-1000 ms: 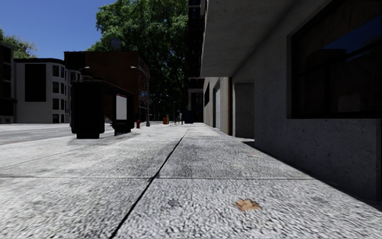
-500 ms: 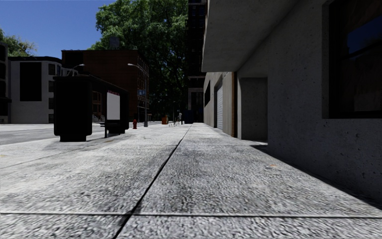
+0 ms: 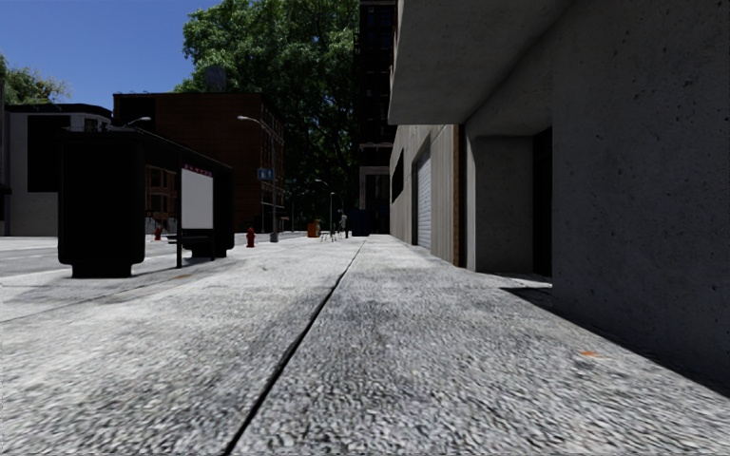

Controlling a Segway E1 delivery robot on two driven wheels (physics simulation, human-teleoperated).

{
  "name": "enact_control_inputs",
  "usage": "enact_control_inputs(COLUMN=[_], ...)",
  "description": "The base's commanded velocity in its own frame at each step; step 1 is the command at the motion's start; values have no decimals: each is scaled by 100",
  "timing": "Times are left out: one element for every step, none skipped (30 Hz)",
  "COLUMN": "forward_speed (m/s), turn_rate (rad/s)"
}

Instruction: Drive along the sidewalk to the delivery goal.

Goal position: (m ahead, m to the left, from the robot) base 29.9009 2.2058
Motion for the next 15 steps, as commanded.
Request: enact_control_inputs(forward_speed=[200,200,200,200,200,200,200,200,200,200,200,200,200,200,200], turn_rate=[0,0,0,0,0,0,0,0,0,0,0,0,0,0,0])
